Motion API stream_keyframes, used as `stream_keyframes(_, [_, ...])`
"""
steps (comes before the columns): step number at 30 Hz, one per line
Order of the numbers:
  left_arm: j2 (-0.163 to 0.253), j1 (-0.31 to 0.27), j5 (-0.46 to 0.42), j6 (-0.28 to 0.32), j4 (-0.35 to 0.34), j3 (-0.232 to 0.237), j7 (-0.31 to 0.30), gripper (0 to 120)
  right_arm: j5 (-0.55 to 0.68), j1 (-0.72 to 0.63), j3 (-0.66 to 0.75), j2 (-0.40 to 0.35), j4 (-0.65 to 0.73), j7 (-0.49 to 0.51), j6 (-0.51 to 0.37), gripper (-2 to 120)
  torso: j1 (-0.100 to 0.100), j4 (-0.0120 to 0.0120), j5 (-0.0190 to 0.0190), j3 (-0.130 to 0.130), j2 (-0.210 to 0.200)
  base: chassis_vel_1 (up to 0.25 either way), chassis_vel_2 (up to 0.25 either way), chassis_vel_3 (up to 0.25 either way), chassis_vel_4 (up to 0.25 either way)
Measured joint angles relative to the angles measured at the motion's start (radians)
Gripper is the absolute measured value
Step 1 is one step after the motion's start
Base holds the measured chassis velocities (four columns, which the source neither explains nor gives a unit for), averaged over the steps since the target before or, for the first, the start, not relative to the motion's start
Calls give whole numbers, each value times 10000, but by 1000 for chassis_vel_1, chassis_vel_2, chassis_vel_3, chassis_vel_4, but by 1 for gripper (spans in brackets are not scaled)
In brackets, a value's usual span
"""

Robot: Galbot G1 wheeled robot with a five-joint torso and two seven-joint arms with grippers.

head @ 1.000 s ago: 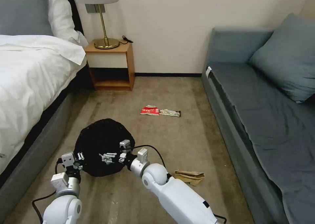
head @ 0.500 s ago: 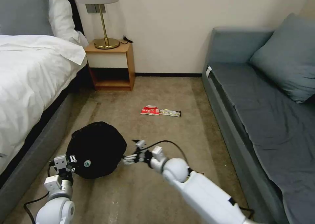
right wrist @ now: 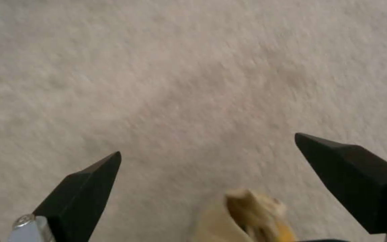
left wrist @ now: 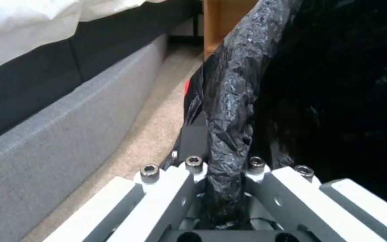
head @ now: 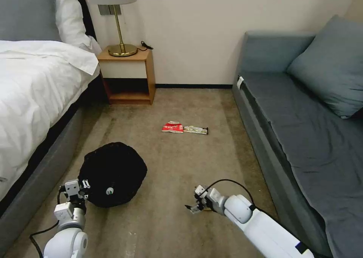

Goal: Pick up the trash bin, then pick up the garbage on the floor and place it into the trash bin.

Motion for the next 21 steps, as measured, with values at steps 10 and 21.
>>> stream_keyframes(10, [-34,34,-64,-37,65,-22,21,0,-1085,19,510,13,-1202,-20,291,100,0,0,-1,0,0,0,0,0,0])
stream_keyframes(21, [-19,60,-85,-46,53,-6,51,0,-1757,6,1050,281,-1797,-498,809,74,0,1,-2,0,0,0,0,0,0])
